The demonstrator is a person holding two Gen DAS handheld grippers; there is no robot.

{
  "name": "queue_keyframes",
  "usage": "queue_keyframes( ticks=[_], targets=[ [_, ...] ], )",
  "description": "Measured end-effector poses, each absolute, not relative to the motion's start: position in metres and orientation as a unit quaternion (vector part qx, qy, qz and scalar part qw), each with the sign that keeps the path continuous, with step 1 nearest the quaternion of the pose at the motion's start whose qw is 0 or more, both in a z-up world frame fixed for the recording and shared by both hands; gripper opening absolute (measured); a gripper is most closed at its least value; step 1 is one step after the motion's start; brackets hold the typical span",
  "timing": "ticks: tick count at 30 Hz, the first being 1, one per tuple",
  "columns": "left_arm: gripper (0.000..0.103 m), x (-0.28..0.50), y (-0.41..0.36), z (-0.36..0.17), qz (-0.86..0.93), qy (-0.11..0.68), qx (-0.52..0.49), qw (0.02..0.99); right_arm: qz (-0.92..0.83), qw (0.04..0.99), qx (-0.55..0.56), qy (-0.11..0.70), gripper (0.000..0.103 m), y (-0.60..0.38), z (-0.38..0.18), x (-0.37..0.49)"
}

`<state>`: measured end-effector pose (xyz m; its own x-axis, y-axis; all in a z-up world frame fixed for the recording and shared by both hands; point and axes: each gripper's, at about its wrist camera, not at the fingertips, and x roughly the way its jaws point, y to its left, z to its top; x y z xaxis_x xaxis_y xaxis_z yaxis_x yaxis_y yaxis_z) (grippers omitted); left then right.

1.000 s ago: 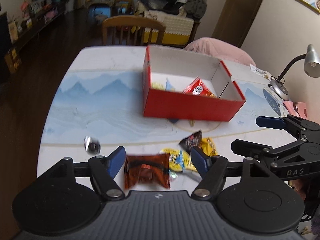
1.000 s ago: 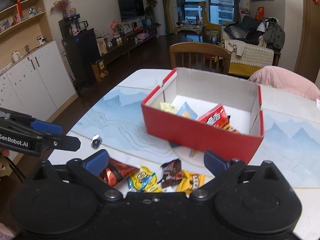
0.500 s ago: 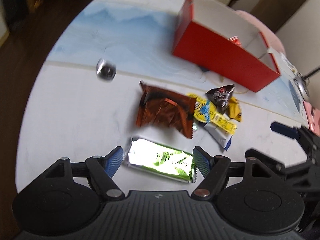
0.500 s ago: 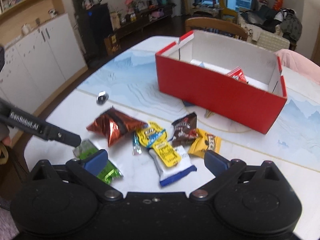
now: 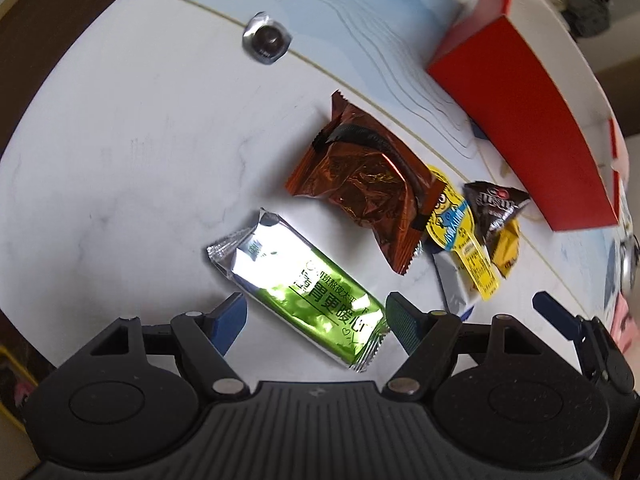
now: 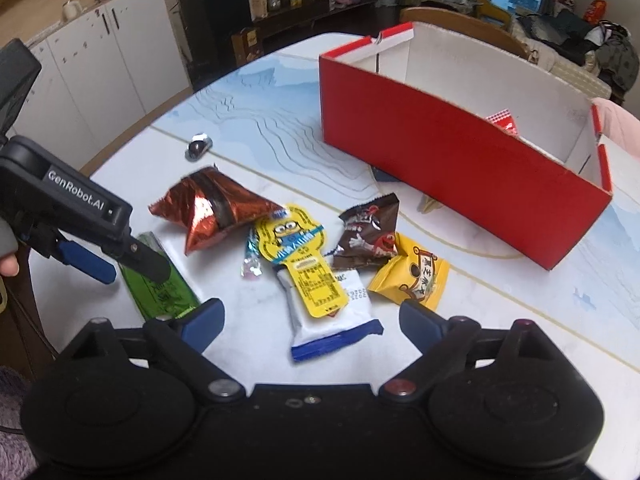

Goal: Organize snacks
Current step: 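Lower the left tool onto the green bar packet while the right tool lowers onto the white biscuit packet, then grasp the green bar with the left tool while the right tool grasps the white blue-edged packet, lift both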

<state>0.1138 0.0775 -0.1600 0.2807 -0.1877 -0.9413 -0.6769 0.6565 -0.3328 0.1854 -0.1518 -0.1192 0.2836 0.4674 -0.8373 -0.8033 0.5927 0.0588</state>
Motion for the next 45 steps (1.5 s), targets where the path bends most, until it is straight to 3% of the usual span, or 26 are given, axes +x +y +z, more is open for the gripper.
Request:
queue_keyframes(
  ticks=[12, 27, 31, 33, 37, 45],
  targets=[
    [0.076, 0.124, 0.071, -0.171, 0.243, 0.567, -0.4, 0.678, 0.441, 0.739, -0.243, 0.447, 0.084, -0.145, -0.151, 0.203],
    [0.075, 0.135, 0.051, -0.173, 0.263, 0.574, -0.362, 0.685, 0.464, 0.727, -0.274, 0.426, 0.078, -0.129, -0.165, 0.204],
    [0.066, 0.136, 0.05, -0.173, 0.262, 0.576, -0.356, 0.688, 0.457, 0.734, -0.266, 0.427, 0.076, -0.128, -0.165, 0.204],
    [0.062, 0.133, 0.053, -0.172, 0.258, 0.573, -0.36, 0.689, 0.452, 0.739, -0.261, 0.426, 0.072, -0.129, -0.165, 0.204],
    [0.056, 0.126, 0.058, -0.172, 0.247, 0.571, -0.367, 0.692, 0.444, 0.747, -0.257, 0.422, 0.054, -0.131, -0.161, 0.199],
    [0.052, 0.12, 0.062, -0.174, 0.217, 0.572, -0.359, 0.704, 0.408, 0.766, -0.254, 0.427, 0.048, -0.138, -0.158, 0.182]
  ],
)
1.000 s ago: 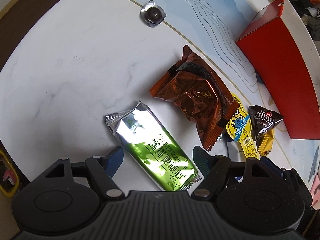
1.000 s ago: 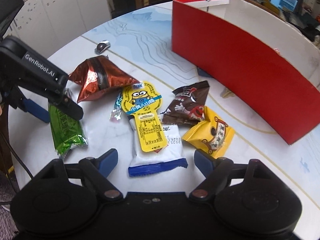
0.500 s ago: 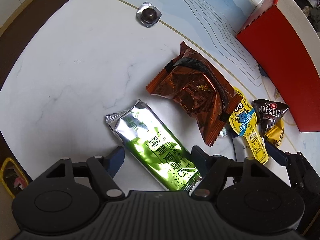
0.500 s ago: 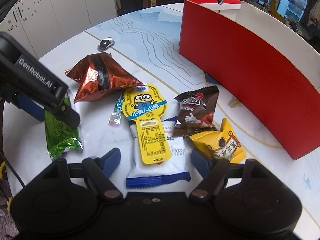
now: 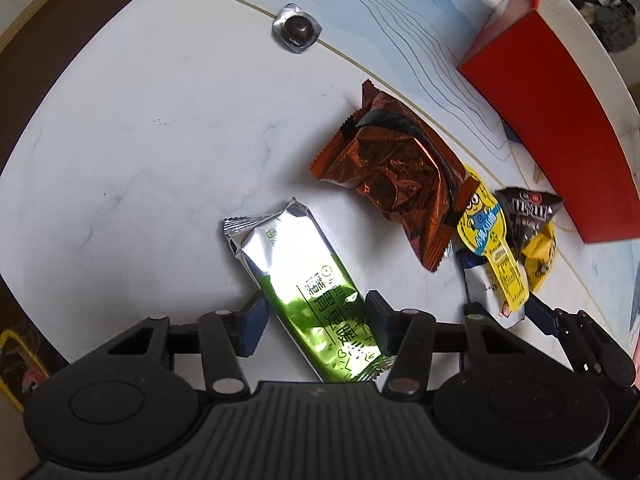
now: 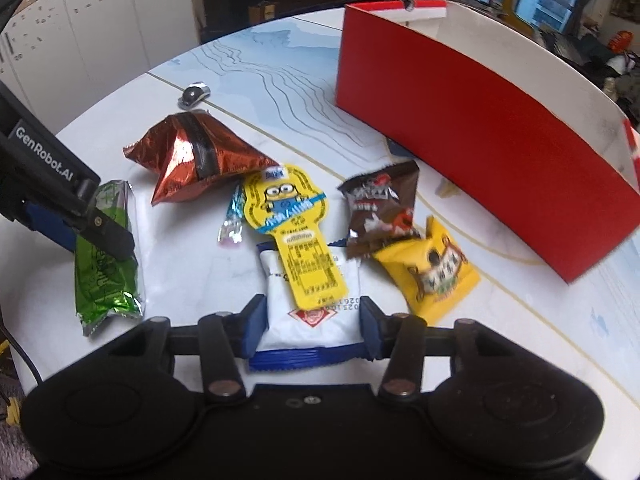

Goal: Organize snacks
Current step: 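Grasp the green bar with the left tool while the right tool grasps the white blue-edged packet, lift both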

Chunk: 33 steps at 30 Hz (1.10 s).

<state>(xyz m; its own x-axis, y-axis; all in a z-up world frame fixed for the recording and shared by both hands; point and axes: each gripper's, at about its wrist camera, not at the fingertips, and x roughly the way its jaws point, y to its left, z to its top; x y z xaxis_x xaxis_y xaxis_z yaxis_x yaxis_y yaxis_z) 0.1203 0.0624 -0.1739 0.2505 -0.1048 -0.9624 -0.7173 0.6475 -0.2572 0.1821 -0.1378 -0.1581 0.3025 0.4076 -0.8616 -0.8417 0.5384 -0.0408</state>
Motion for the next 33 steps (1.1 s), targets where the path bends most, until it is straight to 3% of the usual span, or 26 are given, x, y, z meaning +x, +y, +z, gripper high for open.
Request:
queue_keyframes(
  ticks=[6, 16, 21, 23, 25, 28, 33],
  targets=[
    [0.05, 0.113, 0.063, -0.174, 0.195, 0.579, -0.347, 0.712, 0.364, 0.783, -0.225, 0.452, 0.047, -0.157, -0.156, 0.166],
    [0.035, 0.104, 0.064, -0.167, 0.146, 0.583, -0.318, 0.733, 0.295, 0.817, -0.169, 0.465, 0.047, -0.186, -0.149, 0.135],
    [0.036, 0.106, 0.074, -0.168, 0.141, 0.588, -0.325, 0.727, 0.277, 0.828, -0.158, 0.462, 0.047, -0.192, -0.142, 0.119],
    [0.038, 0.107, 0.076, -0.166, 0.139, 0.591, -0.321, 0.726, 0.271, 0.832, -0.151, 0.46, 0.047, -0.193, -0.139, 0.115],
    [0.051, 0.11, 0.076, -0.166, 0.136, 0.593, -0.324, 0.724, 0.266, 0.835, -0.147, 0.458, 0.047, -0.192, -0.137, 0.112],
    [0.056, 0.114, 0.069, -0.164, 0.136, 0.594, -0.312, 0.729, 0.258, 0.84, -0.141, 0.457, 0.047, -0.195, -0.134, 0.106],
    [0.056, 0.126, 0.053, -0.168, 0.167, 0.613, -0.262, 0.726, 0.242, 0.845, -0.136, 0.456, 0.047, -0.2, -0.131, 0.1]
  ],
)
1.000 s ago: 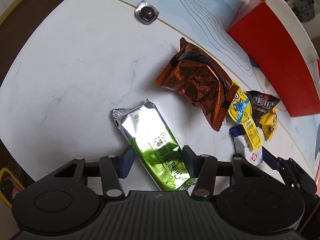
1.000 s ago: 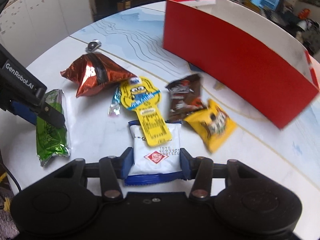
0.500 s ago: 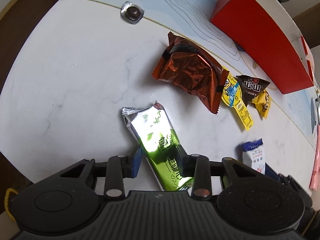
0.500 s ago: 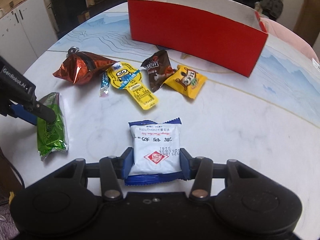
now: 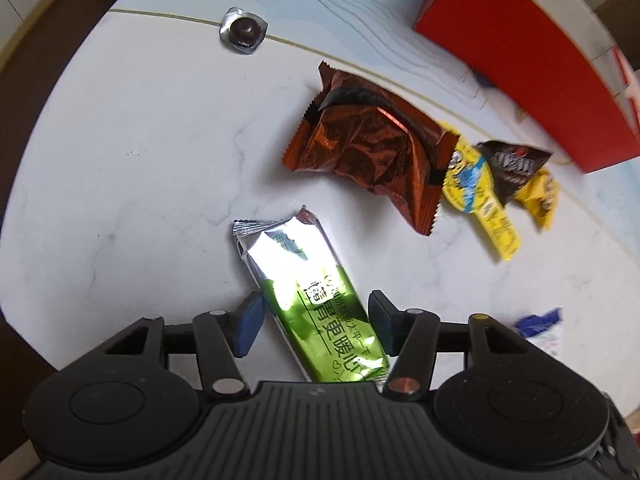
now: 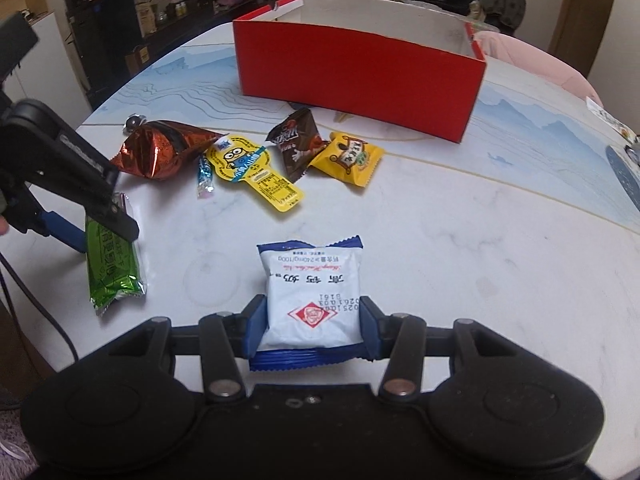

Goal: Organize snacks
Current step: 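Grasp the green bar with the left tool while the right tool grasps the white blue-edged packet, lift both, then carry both packets into the red box and open both tools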

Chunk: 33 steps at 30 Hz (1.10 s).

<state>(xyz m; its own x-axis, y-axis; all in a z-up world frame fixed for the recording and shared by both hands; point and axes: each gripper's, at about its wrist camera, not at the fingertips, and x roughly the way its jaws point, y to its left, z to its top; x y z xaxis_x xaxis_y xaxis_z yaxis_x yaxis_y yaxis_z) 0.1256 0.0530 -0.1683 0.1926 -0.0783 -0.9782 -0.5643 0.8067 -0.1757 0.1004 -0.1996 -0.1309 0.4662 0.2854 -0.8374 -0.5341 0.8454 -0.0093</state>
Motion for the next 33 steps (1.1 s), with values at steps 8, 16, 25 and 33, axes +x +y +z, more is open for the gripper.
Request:
queue_keyframes(
  ticks=[8, 16, 25, 33],
  targets=[
    [0.056, 0.135, 0.033, -0.171, 0.206, 0.625, -0.205, 0.724, 0.223, 0.854, -0.13, 0.452, 0.047, -0.207, -0.127, 0.089],
    [0.05, 0.128, 0.034, -0.17, 0.196, 0.613, -0.211, 0.736, 0.212, 0.859, -0.125, 0.449, 0.047, -0.21, -0.124, 0.082],
    [0.047, 0.09, 0.093, -0.172, 0.183, 0.583, -0.331, 0.719, 0.209, 0.864, -0.129, 0.44, 0.047, -0.204, -0.115, 0.08],
    [0.047, 0.068, 0.112, -0.147, 0.176, 0.551, -0.359, 0.732, 0.23, 0.863, -0.15, 0.424, 0.047, -0.181, -0.102, 0.083]
  ],
)
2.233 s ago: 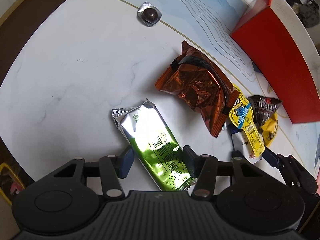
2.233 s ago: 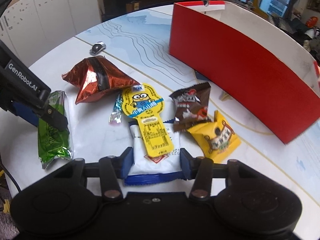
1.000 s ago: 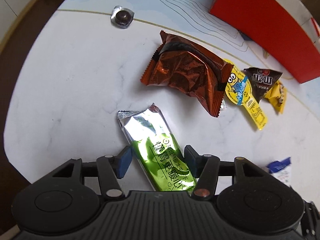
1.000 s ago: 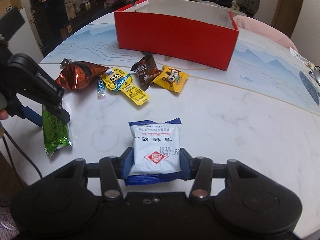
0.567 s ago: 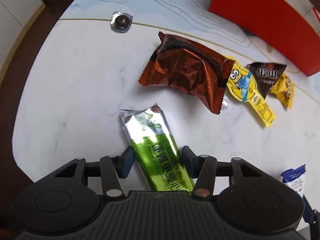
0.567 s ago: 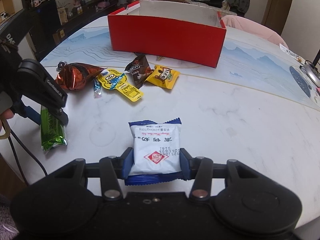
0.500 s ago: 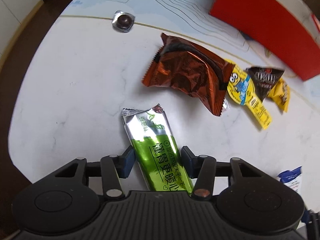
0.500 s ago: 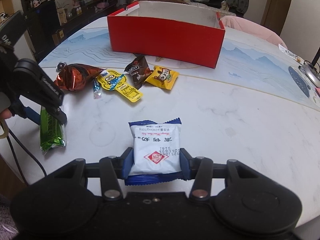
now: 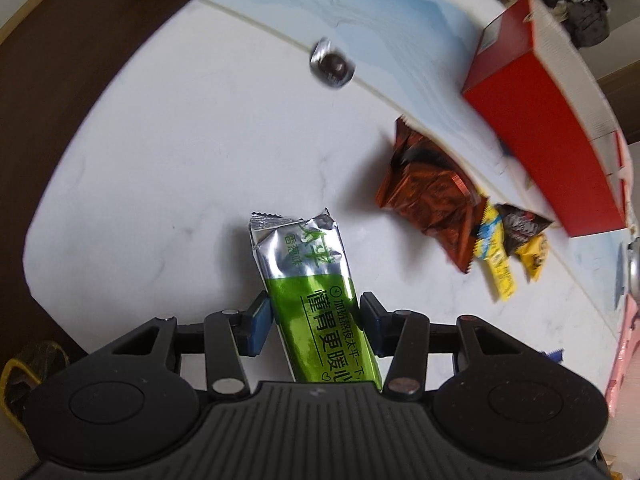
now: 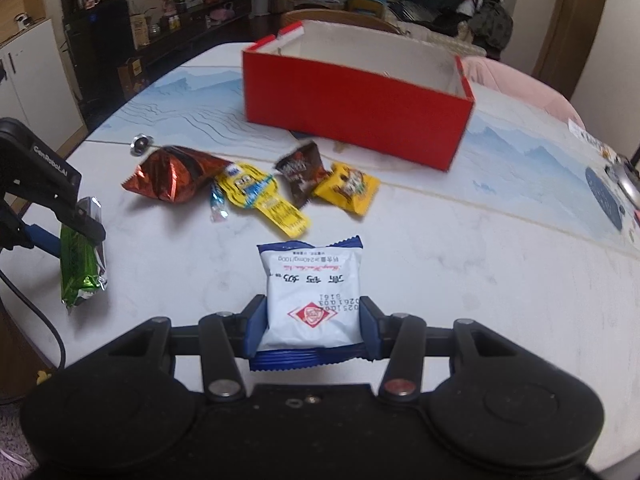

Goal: Organize snacks
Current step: 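Carry both packets into the red box and open both tools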

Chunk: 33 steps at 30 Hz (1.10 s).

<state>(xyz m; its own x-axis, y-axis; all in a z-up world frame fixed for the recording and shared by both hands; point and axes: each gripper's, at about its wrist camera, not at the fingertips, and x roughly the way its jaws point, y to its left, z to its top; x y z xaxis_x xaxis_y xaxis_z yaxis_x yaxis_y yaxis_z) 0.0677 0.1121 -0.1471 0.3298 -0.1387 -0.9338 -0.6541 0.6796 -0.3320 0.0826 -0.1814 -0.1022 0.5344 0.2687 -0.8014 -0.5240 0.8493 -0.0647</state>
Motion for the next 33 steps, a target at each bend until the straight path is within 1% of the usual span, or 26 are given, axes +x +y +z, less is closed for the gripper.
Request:
queue_keyframes(
  ticks=[4, 10, 14, 20, 28, 33],
  targets=[
    [0.047, 0.066, 0.113, -0.121, 0.161, 0.528, -0.353, 0.755, 0.239, 0.868, -0.152, 0.407, 0.047, -0.173, -0.087, 0.089],
    [0.047, 0.083, 0.104, -0.08, 0.132, 0.498, -0.327, 0.792, 0.243, 0.883, -0.144, 0.375, 0.047, -0.17, -0.051, 0.113],
    [0.047, 0.107, 0.092, -0.052, 0.114, 0.481, -0.292, 0.818, 0.244, 0.894, -0.144, 0.349, 0.047, -0.169, -0.027, 0.137],
    [0.047, 0.152, 0.073, -0.016, 0.09, 0.462, -0.251, 0.846, 0.245, 0.903, -0.142, 0.323, 0.047, -0.168, -0.006, 0.179],
    [0.047, 0.223, 0.042, 0.011, 0.066, 0.442, -0.183, 0.875, 0.235, 0.914, -0.137, 0.3, 0.047, -0.17, 0.004, 0.238],
    [0.047, 0.263, 0.027, 0.016, 0.061, 0.445, -0.148, 0.881, 0.224, 0.916, -0.115, 0.312, 0.047, -0.174, 0.003, 0.281]
  ],
)
